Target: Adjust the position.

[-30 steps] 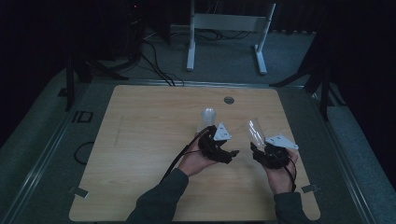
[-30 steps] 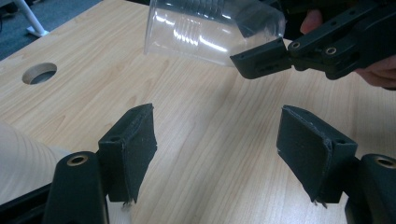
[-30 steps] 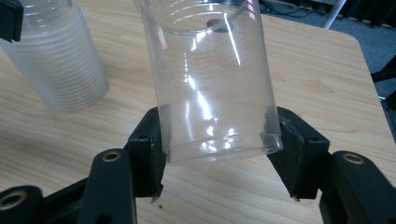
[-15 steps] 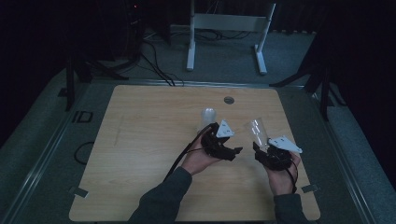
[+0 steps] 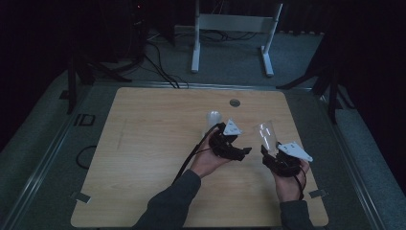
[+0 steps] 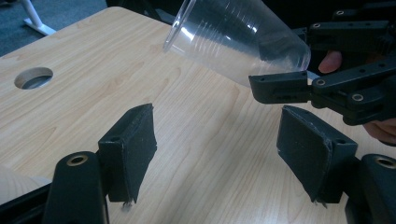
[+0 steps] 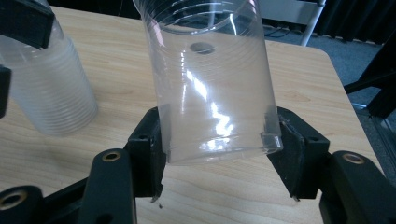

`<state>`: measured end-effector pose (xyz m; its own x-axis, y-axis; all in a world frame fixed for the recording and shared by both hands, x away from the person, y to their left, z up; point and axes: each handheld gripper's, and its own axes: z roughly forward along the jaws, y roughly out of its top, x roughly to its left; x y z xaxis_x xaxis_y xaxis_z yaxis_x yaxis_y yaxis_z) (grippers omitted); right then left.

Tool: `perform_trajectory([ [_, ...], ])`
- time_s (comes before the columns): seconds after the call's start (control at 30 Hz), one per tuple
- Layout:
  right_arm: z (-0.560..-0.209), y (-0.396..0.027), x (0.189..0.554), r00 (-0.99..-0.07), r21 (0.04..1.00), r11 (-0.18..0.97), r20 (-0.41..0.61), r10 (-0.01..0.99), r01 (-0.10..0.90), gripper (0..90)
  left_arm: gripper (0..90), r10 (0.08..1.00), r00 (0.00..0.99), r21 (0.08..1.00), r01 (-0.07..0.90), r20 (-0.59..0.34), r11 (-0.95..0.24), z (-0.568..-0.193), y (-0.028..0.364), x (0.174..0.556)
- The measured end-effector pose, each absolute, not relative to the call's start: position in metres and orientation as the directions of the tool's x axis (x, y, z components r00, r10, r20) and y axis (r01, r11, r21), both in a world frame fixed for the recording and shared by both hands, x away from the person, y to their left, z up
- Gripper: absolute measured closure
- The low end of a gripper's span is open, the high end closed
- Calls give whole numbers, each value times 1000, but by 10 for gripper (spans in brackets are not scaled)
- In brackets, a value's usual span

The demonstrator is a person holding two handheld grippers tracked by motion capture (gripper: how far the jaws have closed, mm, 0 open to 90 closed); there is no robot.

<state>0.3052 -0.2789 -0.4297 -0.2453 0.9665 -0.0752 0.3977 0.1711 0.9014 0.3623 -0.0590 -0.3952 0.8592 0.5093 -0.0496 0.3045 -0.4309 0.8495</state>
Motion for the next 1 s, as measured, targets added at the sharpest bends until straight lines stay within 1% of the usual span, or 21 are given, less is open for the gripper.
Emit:
perform_trajectory([
  [0.27,-427,-278,301,-235,923,166,-86,968,347,418,271,512,858,850,306,-50,-430,-391,-65,363],
  [0.43,-426,-277,298,-231,930,165,-91,969,329,418,270,510,855,858,332,-98,-392,-386,-67,367],
  [0.73,-424,-274,294,-230,940,176,-109,967,293,417,269,506,849,860,366,-153,-355,-384,-73,373],
  [1.0,-422,-272,292,-227,949,165,-104,968,270,417,223,504,848,860,372,-162,-350,-379,-79,374],
])
